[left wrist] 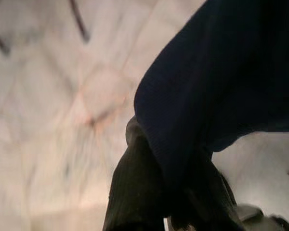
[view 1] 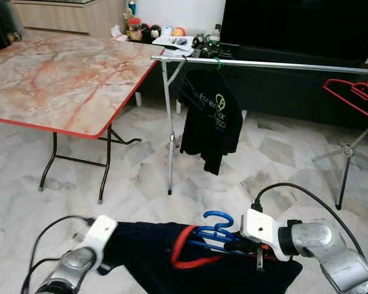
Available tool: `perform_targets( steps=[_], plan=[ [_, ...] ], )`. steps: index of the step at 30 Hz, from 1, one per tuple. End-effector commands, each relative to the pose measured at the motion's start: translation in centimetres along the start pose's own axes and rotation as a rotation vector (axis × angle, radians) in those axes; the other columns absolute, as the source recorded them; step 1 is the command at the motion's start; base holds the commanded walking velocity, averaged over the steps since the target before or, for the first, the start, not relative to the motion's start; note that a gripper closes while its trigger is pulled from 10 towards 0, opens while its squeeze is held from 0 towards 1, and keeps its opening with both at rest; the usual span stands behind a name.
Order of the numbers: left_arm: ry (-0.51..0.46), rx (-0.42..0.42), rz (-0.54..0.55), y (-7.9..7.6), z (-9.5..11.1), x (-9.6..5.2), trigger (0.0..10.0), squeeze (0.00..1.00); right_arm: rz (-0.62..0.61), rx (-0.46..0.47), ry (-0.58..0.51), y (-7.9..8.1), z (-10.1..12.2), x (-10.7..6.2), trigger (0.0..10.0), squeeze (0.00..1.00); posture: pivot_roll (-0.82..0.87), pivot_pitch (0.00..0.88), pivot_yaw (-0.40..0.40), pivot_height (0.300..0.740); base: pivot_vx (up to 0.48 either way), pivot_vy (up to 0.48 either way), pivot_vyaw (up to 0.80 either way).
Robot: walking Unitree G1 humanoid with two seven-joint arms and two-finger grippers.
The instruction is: Hang hanger
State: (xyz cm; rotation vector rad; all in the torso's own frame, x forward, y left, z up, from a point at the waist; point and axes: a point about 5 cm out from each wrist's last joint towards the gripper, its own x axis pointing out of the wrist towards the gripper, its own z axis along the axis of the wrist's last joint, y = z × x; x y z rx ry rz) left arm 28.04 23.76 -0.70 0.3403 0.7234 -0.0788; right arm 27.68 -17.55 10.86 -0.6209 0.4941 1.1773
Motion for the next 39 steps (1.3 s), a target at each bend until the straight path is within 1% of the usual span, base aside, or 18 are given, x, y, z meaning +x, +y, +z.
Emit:
perform_targets(
  steps=[1,4,6,10,11,13,15,17,18,24,25,28,31,32,35,36,38,39],
  plan=[
    [0.087,-0.050,0.062,1.2,-1.9,-0.4,0.0,0.00,-0.045,0.004,0.018,-0.7,-0.3,-1.3,10.0,0.00,-0.03,0.082,-0.036,0.740,0.000,0.000,0.00],
    [0.192,-0.101,0.092,1.2,-3.5,-0.7,0.0,0.00,-0.065,0.020,-0.009,-1.1,-0.1,-1.6,10.0,0.00,-0.03,0.078,-0.034,0.740,0.000,0.000,0.00],
    [0.256,-0.107,0.066,0.8,-4.6,-0.9,0.0,0.00,-0.104,0.046,-0.074,-1.6,0.5,-1.9,10.0,0.00,-0.03,0.075,-0.033,0.740,0.000,0.000,0.00],
    [0.285,-0.140,0.086,0.7,-5.0,-1.0,0.0,0.00,-0.125,0.077,-0.151,-1.9,1.3,-2.3,10.0,0.00,-0.03,0.071,-0.031,0.740,0.000,0.000,0.00],
    [0.309,-0.226,0.130,1.0,-5.7,-1.3,0.0,0.00,-0.158,0.099,-0.210,-2.3,1.8,-2.7,10.0,0.00,-0.03,0.068,-0.030,0.740,0.000,0.000,0.00],
    [0.341,-0.338,0.154,1.1,-6.7,-1.6,0.0,0.00,-0.238,0.119,-0.277,-3.1,2.3,-3.2,10.0,0.00,-0.03,0.064,-0.025,0.740,0.000,0.000,0.00],
    [0.349,-0.369,0.137,0.8,-7.0,-1.7,0.0,0.00,-0.286,0.155,-0.311,-3.7,2.5,-3.5,10.0,0.00,-0.04,0.064,-0.025,0.740,0.000,0.000,0.00],
    [0.351,-0.374,0.102,0.3,-7.1,-1.6,0.0,0.00,-0.311,0.188,-0.342,-4.0,2.6,-3.6,10.0,0.00,-0.03,0.062,-0.024,0.740,0.000,0.000,0.00],
    [0.352,-0.353,0.035,-0.5,-6.9,-1.5,0.0,0.00,-0.341,0.204,-0.387,-4.2,2.8,-3.8,10.0,0.00,-0.03,0.063,-0.024,0.740,0.000,0.000,0.00],
    [0.329,-0.276,-0.079,-1.9,-6.0,-1.1,0.0,0.00,-0.423,0.332,-0.493,-4.8,3.1,-3.3,10.0,0.00,-0.03,0.063,-0.028,0.740,0.000,0.000,0.00],
    [0.326,-0.290,-0.116,-2.4,-5.7,-1.0,0.0,0.00,-0.433,0.397,-0.559,-4.9,3.3,-3.2,10.0,0.00,-0.02,0.067,-0.029,0.740,0.000,0.000,0.00],
    [0.326,-0.297,-0.124,-2.4,-5.5,-1.0,0.0,0.00,-0.427,0.426,-0.614,-4.9,3.5,-3.6,10.0,0.00,-0.02,0.070,-0.027,0.740,0.000,0.000,0.00],
    [0.343,-0.274,-0.143,-2.2,-6.0,-1.2,0.0,0.00,-0.595,0.453,-0.580,-6.3,2.4,-4.5,10.0,0.00,-0.03,0.073,-0.027,0.740,0.000,0.000,0.00],
    [0.353,-0.257,-0.189,-2.6,-6.3,-1.3,0.0,0.00,-0.685,0.521,-0.630,-7.2,2.2,-5.3,10.0,0.00,-0.03,0.075,-0.028,0.740,0.000,0.000,0.00],
    [0.355,-0.245,-0.235,-3.1,-6.3,-1.3,0.0,0.00,-0.819,0.621,-0.709,-8.4,2.0,-6.4,10.0,0.00,-0.03,0.079,-0.028,0.740,0.000,0.000,0.00],
    [0.346,-0.243,-0.254,-3.3,-6.1,-1.3,0.0,0.00,-0.883,0.754,-0.781,-9.1,1.6,-7.0,10.0,0.00,-0.03,0.078,-0.028,0.740,0.000,0.000,0.00],
    [0.336,-0.229,-0.270,-3.6,-5.8,-1.2,0.0,0.00,-0.975,0.883,-0.854,-9.6,0.9,-7.6,10.0,0.00,-0.02,0.083,-0.028,0.740,0.000,0.000,0.00],
    [0.336,-0.229,-0.270,-3.6,-5.8,-1.2,0.0,0.00,-0.975,0.883,-0.854,-9.6,0.9,-7.6,10.0,0.00,-0.02,0.083,-0.028,0.740,0.000,0.000,0.00]
  ],
)
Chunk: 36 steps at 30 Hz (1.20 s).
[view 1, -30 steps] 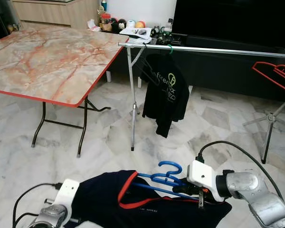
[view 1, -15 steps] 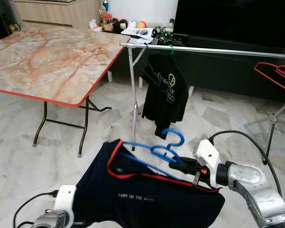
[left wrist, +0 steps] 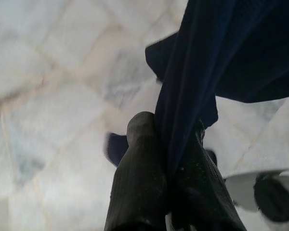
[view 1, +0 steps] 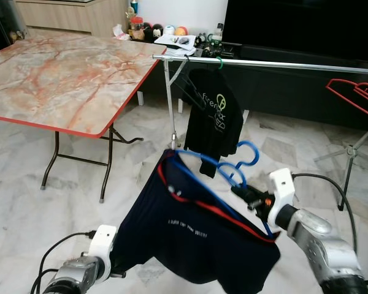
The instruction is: Hang hanger
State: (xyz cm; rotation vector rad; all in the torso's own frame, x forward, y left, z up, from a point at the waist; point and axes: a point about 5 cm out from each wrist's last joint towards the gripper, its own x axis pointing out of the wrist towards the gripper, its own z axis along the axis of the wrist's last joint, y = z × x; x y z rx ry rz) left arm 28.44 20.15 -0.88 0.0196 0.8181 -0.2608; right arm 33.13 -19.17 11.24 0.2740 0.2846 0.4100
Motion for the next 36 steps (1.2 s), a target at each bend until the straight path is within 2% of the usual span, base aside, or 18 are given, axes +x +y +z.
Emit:
perform_targets(
  steps=[1,4,10,12,14,16,17,19,20,22,24,27,29,30,32,36],
  plan=[
    [0.273,-0.042,0.045,1.0,-7.0,-1.1,0.0,0.00,-0.236,0.105,-0.414,-3.4,7.5,-2.5,10.0,0.00,-0.02,0.082,-0.028,0.740,0.000,0.000,0.00],
    [0.257,-0.038,0.037,0.8,-6.5,-1.0,0.0,0.00,-0.210,0.030,-0.317,-2.7,6.1,-1.7,10.0,0.00,-0.02,0.085,-0.027,0.740,0.000,0.000,0.00],
    [0.223,-0.015,-0.006,0.6,-5.5,-0.8,0.0,0.00,-0.192,0.023,-0.290,-1.7,5.0,-1.0,10.0,0.00,-0.02,0.089,-0.031,0.740,0.000,0.000,0.00],
    [0.216,-0.009,-0.021,0.3,-5.4,-0.7,0.0,0.00,-0.152,0.045,-0.343,-1.3,5.1,-1.1,10.0,0.00,-0.01,0.088,-0.032,0.740,0.000,0.000,0.00],
    [0.192,0.007,-0.028,0.3,-5.0,-0.6,0.0,0.00,-0.056,0.125,-0.400,-0.6,5.2,-1.3,10.0,0.00,-0.01,0.086,-0.034,0.740,0.000,0.000,0.00],
    [0.156,-0.021,-0.021,0.3,-4.5,-0.5,0.0,0.00,0.047,0.142,-0.487,0.2,5.8,-1.9,10.0,0.00,-0.01,0.084,-0.036,0.740,0.000,0.000,0.00],
    [0.156,-0.021,-0.021,0.3,-4.5,-0.5,0.0,0.00,0.047,0.142,-0.487,0.2,5.8,-1.9,10.0,0.00,-0.01,0.084,-0.036,0.740,0.000,0.000,0.00],
    [0.087,0.008,0.039,0.9,-3.5,-0.5,0.0,0.00,0.173,0.170,-0.482,1.2,5.3,-2.3,10.0,0.00,0.00,0.076,-0.038,0.740,0.000,0.000,0.00],
    [-0.021,-0.026,0.074,1.3,-1.8,-0.6,0.0,0.00,0.289,0.164,-0.453,2.4,4.3,-2.6,10.0,0.00,0.00,0.073,-0.039,0.740,0.000,0.000,0.00],
    [-0.139,-0.062,0.079,1.5,0.1,-0.7,0.0,0.00,0.352,0.144,-0.397,3.3,2.8,-2.6,10.0,0.00,0.01,0.072,-0.042,0.740,0.000,0.000,0.00],
    [-0.216,-0.079,0.051,1.3,1.8,-0.7,0.0,0.00,0.311,0.142,-0.347,3.2,1.1,-2.3,10.0,0.00,0.02,0.076,-0.043,0.740,0.000,0.000,0.00],
    [-0.235,-0.056,0.009,0.9,2.4,-0.7,0.0,0.00,0.259,0.180,-0.346,2.7,0.4,-2.1,10.0,0.00,0.02,0.074,-0.042,0.740,0.000,0.000,0.00],
    [-0.253,-0.032,-0.039,0.5,2.7,-0.7,0.0,0.00,0.143,0.158,-0.376,1.9,0.2,-1.9,10.0,0.00,0.01,0.072,-0.037,0.740,0.000,0.000,0.00],
    [-0.271,-0.016,-0.085,0.0,3.0,-0.7,0.0,0.00,0.025,0.151,-0.412,1.1,0.3,-1.7,10.0,0.00,0.00,0.074,-0.035,0.740,0.000,0.000,0.00],
    [-0.281,-0.012,-0.111,-0.2,3.1,-0.7,0.0,0.00,-0.034,0.170,-0.430,0.6,0.3,-1.6,10.0,0.00,0.00,0.074,-0.036,0.740,0.000,0.000,0.00],
    [-0.337,-0.024,-0.296,-1.9,4.0,-0.9,0.0,0.00,-0.081,0.373,-0.608,0.4,0.6,-1.7,10.0,0.00,0.01,0.073,-0.034,0.740,0.000,0.000,0.00]
  ],
)
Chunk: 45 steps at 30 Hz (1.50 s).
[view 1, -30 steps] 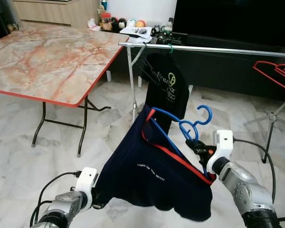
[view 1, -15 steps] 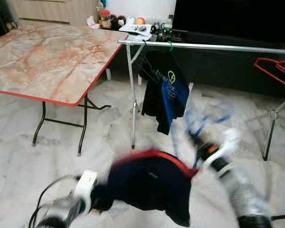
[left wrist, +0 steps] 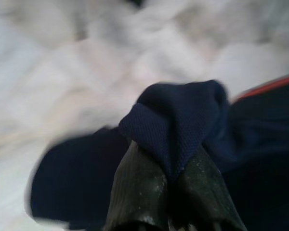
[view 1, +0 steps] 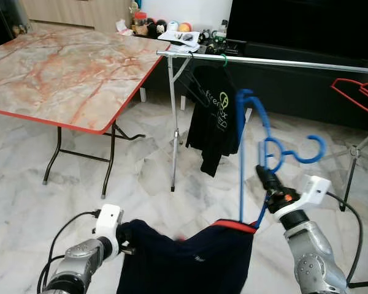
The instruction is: Hang hanger
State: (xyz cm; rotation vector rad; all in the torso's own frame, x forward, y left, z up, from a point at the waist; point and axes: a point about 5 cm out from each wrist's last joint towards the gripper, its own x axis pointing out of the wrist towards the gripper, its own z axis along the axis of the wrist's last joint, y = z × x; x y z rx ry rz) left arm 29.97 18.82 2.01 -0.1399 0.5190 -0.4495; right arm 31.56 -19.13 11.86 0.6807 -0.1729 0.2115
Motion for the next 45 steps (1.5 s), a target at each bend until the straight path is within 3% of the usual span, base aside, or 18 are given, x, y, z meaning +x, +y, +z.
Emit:
perform_targets(
  steps=[1,3,6,8,9,12,14,16,19,22,23,25,27,29,33,35,38,45],
  plan=[
    [-0.038,-0.010,-0.100,-1.0,0.9,0.3,0.0,0.00,-0.019,0.059,-0.089,-0.2,0.7,0.2,10.0,0.00,0.01,0.073,-0.034,0.740,0.000,0.000,0.00],
    [-0.071,-0.039,-0.191,-1.8,1.5,0.3,0.0,0.00,-0.019,0.101,-0.152,-0.1,0.8,0.3,10.0,0.00,0.02,0.074,-0.032,0.740,0.000,0.000,0.00],
    [-0.115,-0.072,-0.285,-2.5,2.5,0.1,0.0,0.00,-0.081,0.035,-0.194,-0.4,0.7,0.9,10.0,0.00,0.02,0.073,-0.027,0.740,0.000,0.000,0.00],
    [-0.146,-0.095,-0.336,-2.9,3.1,0.0,0.0,0.00,-0.173,-0.376,-0.088,-0.3,0.1,1.8,10.0,0.00,0.03,0.071,-0.026,0.740,0.000,0.000,0.00],
    [-0.167,-0.102,-0.372,-3.3,3.6,-0.1,0.0,0.00,-0.154,-0.730,-0.066,0.6,-0.1,2.3,10.0,0.00,0.04,0.070,-0.026,0.740,0.000,0.000,0.00],
    [-0.176,-0.104,-0.381,-3.3,3.7,-0.2,0.0,0.00,-0.110,-0.945,-0.090,1.5,-0.3,2.6,10.0,0.00,0.04,0.070,-0.026,0.740,0.000,0.000,0.00],
    [-0.180,-0.110,-0.381,-3.3,3.8,-0.3,0.0,0.00,-0.103,-0.990,-0.099,1.7,-0.5,2.6,10.0,0.00,0.05,0.071,-0.027,0.740,0.000,0.000,0.00],
    [-0.182,-0.116,-0.385,-3.3,3.9,-0.5,0.0,0.00,-0.097,-0.875,-0.057,1.5,-1.2,2.6,10.0,0.00,0.05,0.070,-0.027,0.740,0.000,0.000,0.00],
    [-0.183,-0.137,-0.399,-3.6,3.9,-0.9,0.0,0.00,-0.245,-0.425,-0.063,-0.2,-2.5,2.1,10.0,0.00,0.05,0.069,-0.023,0.740,0.000,0.000,0.00],
    [-0.187,-0.148,-0.408,-3.8,3.9,-1.0,0.0,0.00,-0.330,-0.189,-0.093,-1.1,-2.9,1.6,10.0,0.00,0.05,0.067,-0.017,0.740,0.000,0.000,0.00],
    [-0.193,-0.158,-0.417,-3.9,4.0,-1.0,0.0,0.00,-0.312,0.003,-0.105,-1.2,-3.1,1.6,10.0,0.00,0.04,0.064,-0.013,0.740,0.000,0.000,0.00],
    [-0.200,-0.168,-0.426,-4.1,4.1,-1.0,0.0,0.00,-0.263,0.206,-0.135,-0.9,-3.3,1.7,10.0,0.00,0.04,0.063,-0.011,0.740,0.000,0.000,0.00],
    [-0.220,-0.193,-0.447,-4.4,4.4,-0.9,0.0,0.00,-0.132,0.554,-0.249,-0.6,-2.4,1.6,10.0,0.00,0.05,0.059,-0.008,0.740,0.000,0.000,0.00],
    [-0.242,-0.220,-0.462,-4.6,4.9,-1.0,0.0,0.00,0.020,0.786,-0.344,-0.6,-1.5,1.1,10.0,0.00,0.04,0.054,-0.006,0.740,0.000,0.000,0.00],
    [-0.272,-0.253,-0.479,-4.7,5.6,-1.2,0.0,0.00,0.124,0.786,-0.268,-0.8,-2.6,0.5,10.0,0.00,0.05,0.051,-0.005,0.740,0.000,0.000,0.00],
    [-0.284,-0.260,-0.470,-4.6,5.8,-1.3,0.0,0.00,0.270,0.614,-0.157,0.1,-3.6,-0.3,10.0,0.00,0.06,0.052,-0.004,0.740,0.000,0.000,0.00],
    [-0.292,-0.274,-0.470,-4.4,5.9,-1.5,0.0,0.00,0.284,0.804,-0.376,-0.9,-1.4,-0.7,10.0,0.00,0.06,0.059,-0.004,0.740,0.000,0.000,0.00],
    [-0.328,-0.331,-0.493,-4.5,6.1,-1.8,0.0,0.00,0.264,0.906,-0.570,-2.6,0.4,-1.2,10.0,0.00,0.06,0.061,-0.003,0.740,0.000,0.000,0.00]
  ],
)
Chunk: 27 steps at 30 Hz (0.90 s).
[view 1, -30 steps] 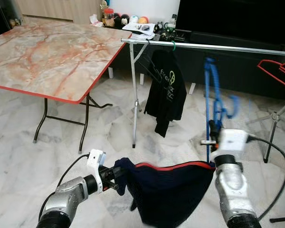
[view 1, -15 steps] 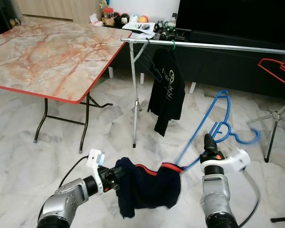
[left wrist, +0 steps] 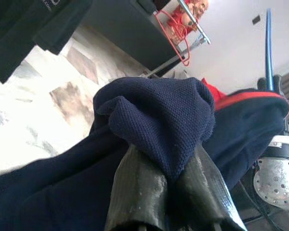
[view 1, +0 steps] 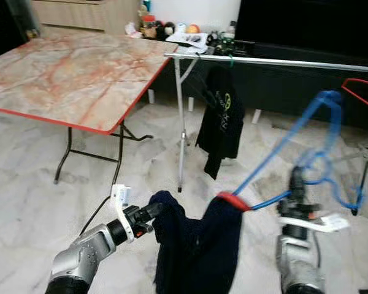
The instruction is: Hang hanger
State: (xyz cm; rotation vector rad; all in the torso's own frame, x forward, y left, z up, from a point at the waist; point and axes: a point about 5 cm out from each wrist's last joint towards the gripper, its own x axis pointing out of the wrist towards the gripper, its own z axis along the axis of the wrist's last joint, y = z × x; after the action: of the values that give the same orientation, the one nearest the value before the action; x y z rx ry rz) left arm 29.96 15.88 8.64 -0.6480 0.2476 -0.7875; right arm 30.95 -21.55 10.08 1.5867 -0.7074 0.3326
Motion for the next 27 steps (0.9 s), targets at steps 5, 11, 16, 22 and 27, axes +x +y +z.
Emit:
perform_targets(
  steps=[5,11,16,22,27],
  plan=[
    [-0.024,-0.020,-0.056,-1.0,0.3,0.4,0.0,0.00,0.072,0.027,0.014,0.2,-0.5,0.2,10.0,0.00,0.07,0.062,-0.003,0.740,0.000,0.000,0.00],
    [-0.068,-0.085,-0.191,-2.7,1.1,-0.4,0.0,0.00,0.341,0.089,-0.113,3.8,2.1,4.2,10.0,0.00,0.08,0.069,0.008,0.740,0.000,0.000,0.00],
    [-0.073,-0.090,-0.199,-2.8,1.2,-0.5,0.0,0.00,0.383,0.113,-0.089,4.2,1.5,5.4,10.0,0.00,0.08,0.068,0.008,0.740,0.000,0.000,0.00],
    [-0.099,-0.111,-0.232,-3.4,1.5,-0.5,0.0,0.00,0.456,0.245,0.002,5.0,-3.3,5.6,10.0,0.00,0.07,0.067,0.017,0.740,0.000,0.000,0.00],
    [-0.059,-0.114,-0.223,-3.6,0.8,-0.3,0.0,0.00,0.240,0.187,0.182,1.9,-5.5,3.5,10.0,0.00,0.10,0.073,0.013,0.740,0.000,0.000,0.00]
  ],
)
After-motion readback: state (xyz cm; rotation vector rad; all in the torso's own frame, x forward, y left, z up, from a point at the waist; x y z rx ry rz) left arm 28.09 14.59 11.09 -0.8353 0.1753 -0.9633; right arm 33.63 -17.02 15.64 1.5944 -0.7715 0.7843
